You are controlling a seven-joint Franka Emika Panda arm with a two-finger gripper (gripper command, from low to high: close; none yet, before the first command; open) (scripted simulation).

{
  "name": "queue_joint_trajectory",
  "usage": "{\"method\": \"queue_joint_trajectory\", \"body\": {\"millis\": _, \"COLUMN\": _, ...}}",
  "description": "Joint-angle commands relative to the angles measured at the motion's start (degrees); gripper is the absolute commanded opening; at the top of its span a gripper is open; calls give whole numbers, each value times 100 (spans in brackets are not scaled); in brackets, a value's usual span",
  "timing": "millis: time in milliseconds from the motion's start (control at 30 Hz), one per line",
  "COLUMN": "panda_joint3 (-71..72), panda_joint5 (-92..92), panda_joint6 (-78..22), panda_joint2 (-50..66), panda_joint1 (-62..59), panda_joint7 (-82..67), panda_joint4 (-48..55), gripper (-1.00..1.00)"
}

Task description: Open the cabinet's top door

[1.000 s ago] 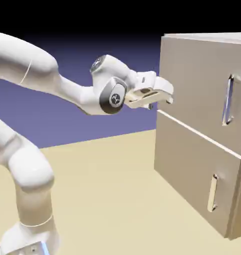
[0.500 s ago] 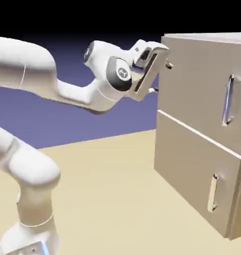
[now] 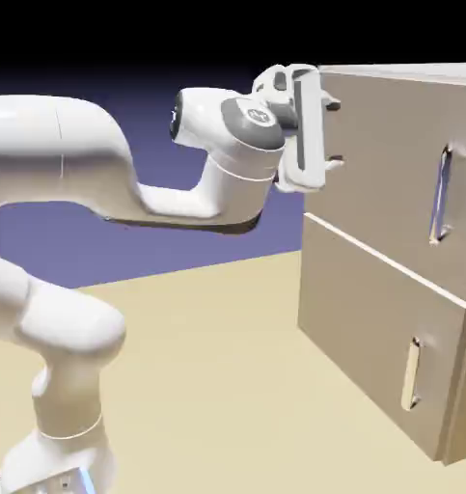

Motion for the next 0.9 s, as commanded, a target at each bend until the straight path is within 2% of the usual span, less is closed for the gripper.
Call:
{"method": "queue_joint_trajectory", "body": {"millis": 0, "panda_joint3": -108, "panda_joint5": -250, "panda_joint6": -2, "panda_joint2": -39, "panda_joint1": 95, "panda_joint7": -101, "panda_joint4": 60, "gripper": 0}}
{"method": "queue_joint_trajectory", "body": {"millis": 700, "panda_joint3": -2382, "panda_joint5": -5482, "panda_joint6": -41, "panda_joint2": -851, "panda_joint1": 2078, "panda_joint7": -2225, "panda_joint4": 1318, "gripper": 0}}
{"method": "queue_joint_trajectory", "body": {"millis": 867, "panda_joint3": -2801, "panda_joint5": -5679, "panda_joint6": -89, "panda_joint2": -767, "panda_joint1": 2770, "panda_joint7": -2318, "panda_joint4": 1852, "gripper": 0}}
